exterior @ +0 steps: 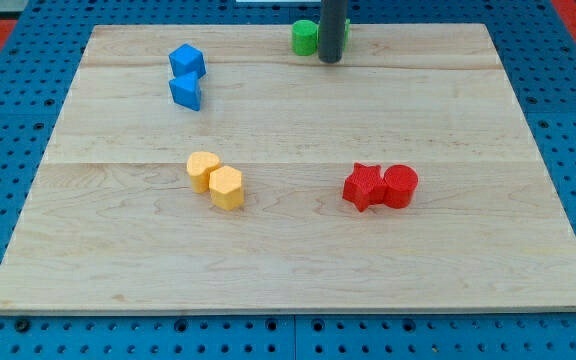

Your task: Slide the green circle to the left

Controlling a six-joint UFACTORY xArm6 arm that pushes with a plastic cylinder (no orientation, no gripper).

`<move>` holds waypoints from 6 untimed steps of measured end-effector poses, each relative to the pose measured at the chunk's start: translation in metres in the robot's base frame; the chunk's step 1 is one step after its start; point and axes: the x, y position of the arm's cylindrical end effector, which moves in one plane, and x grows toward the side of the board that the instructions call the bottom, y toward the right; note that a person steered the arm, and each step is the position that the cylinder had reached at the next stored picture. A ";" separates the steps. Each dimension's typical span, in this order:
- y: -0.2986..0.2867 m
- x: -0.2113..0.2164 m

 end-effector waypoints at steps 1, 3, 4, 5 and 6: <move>-0.003 -0.008; -0.021 -0.006; -0.060 -0.007; -0.023 0.027; -0.048 0.071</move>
